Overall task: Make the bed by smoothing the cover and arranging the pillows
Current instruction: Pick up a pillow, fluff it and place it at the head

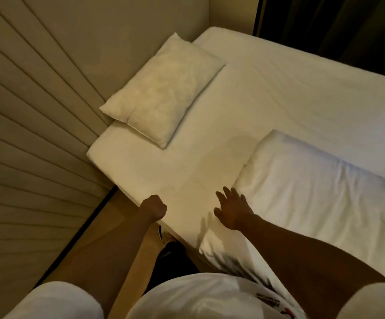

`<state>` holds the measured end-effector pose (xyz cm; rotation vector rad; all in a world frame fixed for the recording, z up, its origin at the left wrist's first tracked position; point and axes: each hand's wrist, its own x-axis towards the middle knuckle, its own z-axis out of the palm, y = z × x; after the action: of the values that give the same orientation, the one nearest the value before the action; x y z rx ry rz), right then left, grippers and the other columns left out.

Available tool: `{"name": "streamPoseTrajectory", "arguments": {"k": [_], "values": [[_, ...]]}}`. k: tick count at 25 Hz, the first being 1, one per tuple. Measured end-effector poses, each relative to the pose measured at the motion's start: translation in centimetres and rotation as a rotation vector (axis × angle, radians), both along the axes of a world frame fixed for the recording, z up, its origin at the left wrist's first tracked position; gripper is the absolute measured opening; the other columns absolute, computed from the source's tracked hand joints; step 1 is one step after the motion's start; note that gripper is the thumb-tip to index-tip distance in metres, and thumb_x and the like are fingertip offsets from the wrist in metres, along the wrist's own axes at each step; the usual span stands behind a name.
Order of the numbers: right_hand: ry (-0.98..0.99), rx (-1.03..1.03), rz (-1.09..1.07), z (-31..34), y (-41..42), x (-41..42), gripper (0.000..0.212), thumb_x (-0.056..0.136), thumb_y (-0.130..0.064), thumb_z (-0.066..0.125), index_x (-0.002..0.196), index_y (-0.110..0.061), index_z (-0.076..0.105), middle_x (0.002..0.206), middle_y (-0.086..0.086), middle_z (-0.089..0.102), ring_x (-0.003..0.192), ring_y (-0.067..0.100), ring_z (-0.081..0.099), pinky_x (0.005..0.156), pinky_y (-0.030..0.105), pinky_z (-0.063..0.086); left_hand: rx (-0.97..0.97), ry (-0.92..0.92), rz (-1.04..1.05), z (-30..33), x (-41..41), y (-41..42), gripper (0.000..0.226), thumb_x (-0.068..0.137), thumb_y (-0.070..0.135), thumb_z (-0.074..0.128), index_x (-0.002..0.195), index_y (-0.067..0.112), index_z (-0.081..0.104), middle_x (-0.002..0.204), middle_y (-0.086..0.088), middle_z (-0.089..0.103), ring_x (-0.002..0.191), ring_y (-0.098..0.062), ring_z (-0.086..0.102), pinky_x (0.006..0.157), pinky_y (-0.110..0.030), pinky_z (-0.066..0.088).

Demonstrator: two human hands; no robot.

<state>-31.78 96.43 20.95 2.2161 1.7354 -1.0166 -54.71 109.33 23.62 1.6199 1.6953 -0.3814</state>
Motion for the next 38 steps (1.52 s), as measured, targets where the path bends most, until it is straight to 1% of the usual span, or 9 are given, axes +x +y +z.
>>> {"name": "streamPoseTrajectory", "arguments": {"k": [10, 14, 17, 21, 23, 26, 29, 33, 38], "values": [[0.202, -0.129, -0.271, -7.0, 30.1, -9.9, 0.066, 0.103, -0.044, 0.040, 0.157, -0.015, 0.018, 0.166, 0.013, 0.010, 0.153, 0.028, 0.009, 0.123, 0.043, 0.017, -0.087, 0.042, 0.002, -11.0, -7.9, 31.2, 0.029, 0.098, 0.019, 0.051, 0.111, -0.004, 0.062, 0.123, -0.022, 0.062, 0.115, -0.038, 0.059, 0.092, -0.035, 0.045], [0.340, -0.114, -0.494, -10.3, 39.4, -10.1, 0.065, 0.102, -0.041, 0.047, 0.155, -0.012, 0.025, 0.160, 0.015, 0.026, 0.149, 0.027, 0.025, 0.119, 0.035, 0.022, -0.086, -0.031, 0.093, -14.3, -7.9, 40.1, 0.049, 0.096, 0.033, 0.061, 0.133, 0.004, 0.047, 0.125, -0.017, 0.062, 0.120, -0.035, 0.057, 0.098, -0.036, 0.043], [0.425, -0.202, -0.792, -13.3, 45.2, -7.2, 0.070, 0.097, -0.048, 0.054, 0.150, -0.007, 0.033, 0.151, 0.016, 0.043, 0.137, 0.031, 0.045, 0.115, 0.037, 0.033, -0.101, -0.258, 0.427, -16.7, -7.0, 46.9, 0.080, 0.081, 0.056, 0.073, 0.139, 0.013, 0.040, 0.134, -0.012, 0.057, 0.124, -0.033, 0.054, 0.104, -0.045, 0.045], [0.672, 0.005, -1.221, -16.7, 52.6, -3.4, 0.084, 0.088, -0.057, 0.064, 0.147, -0.003, 0.037, 0.145, 0.012, 0.050, 0.126, 0.030, 0.053, 0.103, 0.037, 0.043, -0.236, -0.631, 0.851, -19.6, -4.0, 54.3, 0.102, 0.057, 0.068, 0.084, 0.140, 0.024, 0.046, 0.135, -0.004, 0.055, 0.123, -0.031, 0.053, 0.083, -0.055, 0.053], [0.785, 0.095, -1.356, -18.0, 56.0, -2.2, 0.091, 0.077, -0.069, 0.067, 0.142, -0.009, 0.045, 0.137, 0.004, 0.056, 0.117, 0.024, 0.056, 0.101, 0.038, 0.046, -0.210, -0.724, 0.879, -21.1, -2.4, 55.8, 0.083, 0.059, 0.060, 0.088, 0.129, 0.030, 0.055, 0.122, 0.007, 0.063, 0.115, -0.025, 0.058, 0.082, -0.054, 0.055], [0.753, 0.201, -1.444, -21.1, 58.8, -1.8, 0.097, 0.068, -0.072, 0.073, 0.139, -0.012, 0.046, 0.124, -0.002, 0.056, 0.110, 0.020, 0.055, 0.104, 0.037, 0.046, 0.060, -0.698, 0.913, -25.3, -1.7, 56.3, 0.094, 0.049, 0.062, 0.092, 0.130, 0.027, 0.060, 0.128, 0.009, 0.065, 0.118, -0.021, 0.061, 0.102, -0.048, 0.051], [0.772, 0.219, -1.443, -24.2, 58.8, -2.0, 0.097, 0.056, -0.075, 0.079, 0.130, -0.018, 0.056, 0.127, -0.002, 0.063, 0.113, 0.020, 0.060, 0.105, 0.039, 0.048, 0.226, -0.748, 0.882, -27.4, -1.8, 54.6, 0.067, 0.073, 0.040, 0.087, 0.129, 0.012, 0.062, 0.126, 0.001, 0.066, 0.117, -0.019, 0.062, 0.108, -0.039, 0.047], [1.003, 0.309, -1.474, -21.0, 58.5, -1.9, 0.041, 0.074, -0.046, 0.083, 0.102, -0.021, 0.067, 0.100, -0.003, 0.071, 0.092, 0.015, 0.068, 0.079, 0.026, 0.057, -0.008, -0.974, 1.060, -25.3, -1.7, 53.1, 0.039, 0.089, 0.018, 0.074, 0.125, 0.008, 0.063, 0.121, -0.009, 0.070, 0.108, -0.026, 0.068, 0.096, -0.046, 0.055], [1.041, 0.265, -1.454, -17.0, 47.9, -0.8, 0.049, 0.070, -0.037, 0.087, 0.110, -0.016, 0.070, 0.100, 0.002, 0.077, 0.093, 0.021, 0.074, 0.083, 0.037, 0.059, -0.318, -0.854, 0.939, -22.5, -4.1, 42.0, 0.026, 0.095, 0.020, 0.066, 0.117, 0.008, 0.066, 0.120, -0.015, 0.070, 0.115, -0.030, 0.066, 0.089, -0.043, 0.057]]}}
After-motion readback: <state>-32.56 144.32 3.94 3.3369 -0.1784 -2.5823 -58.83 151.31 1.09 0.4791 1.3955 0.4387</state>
